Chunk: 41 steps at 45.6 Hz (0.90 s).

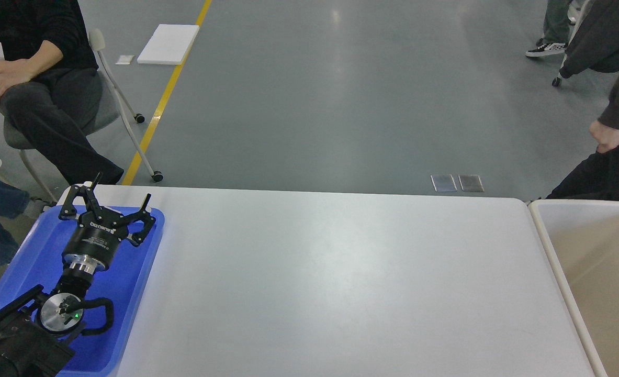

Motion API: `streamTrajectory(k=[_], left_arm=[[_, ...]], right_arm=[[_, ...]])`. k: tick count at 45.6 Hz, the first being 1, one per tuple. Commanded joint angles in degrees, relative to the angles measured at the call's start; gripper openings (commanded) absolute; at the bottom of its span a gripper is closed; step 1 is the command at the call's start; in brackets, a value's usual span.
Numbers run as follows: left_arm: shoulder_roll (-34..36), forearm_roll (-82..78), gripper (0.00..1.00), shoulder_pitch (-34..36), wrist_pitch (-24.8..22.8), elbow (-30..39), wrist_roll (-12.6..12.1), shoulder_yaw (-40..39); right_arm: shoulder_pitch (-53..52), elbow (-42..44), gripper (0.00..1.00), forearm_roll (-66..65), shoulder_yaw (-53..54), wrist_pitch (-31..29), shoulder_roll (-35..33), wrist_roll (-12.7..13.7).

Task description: Tidy desktop

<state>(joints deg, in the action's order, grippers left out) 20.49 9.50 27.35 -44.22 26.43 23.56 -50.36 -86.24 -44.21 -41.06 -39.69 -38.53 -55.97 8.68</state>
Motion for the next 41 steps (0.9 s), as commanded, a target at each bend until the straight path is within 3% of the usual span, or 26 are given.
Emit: streamTrajectory(k=[1, 29, 35, 41], left_arm=[[0.0, 0.0, 0.99, 0.0, -0.1, 0.0, 0.0, 0.0], [0.0, 0.0, 0.99, 0.0, 0.0, -0.1, 0.0, 0.0], [0.0, 0.0, 0.99, 0.0, 0.0, -0.1, 0.0, 0.0], [0.0, 0.0, 0.99, 0.0, 0.0, -0.1, 0.0, 0.0]], right_arm=[[15.7, 11.3, 0.00, 1.9, 8.7, 8.1, 6.9, -0.2], [37.5, 39.8, 0.00, 3.3, 16.1, 23.6, 27.5, -0.2], [39.4, 41.4, 0.00, 3.4, 16.4, 24.8, 29.3, -0.3], [41.8, 41.4, 0.00, 3.4, 16.2, 31.8, 31.6, -0.4]])
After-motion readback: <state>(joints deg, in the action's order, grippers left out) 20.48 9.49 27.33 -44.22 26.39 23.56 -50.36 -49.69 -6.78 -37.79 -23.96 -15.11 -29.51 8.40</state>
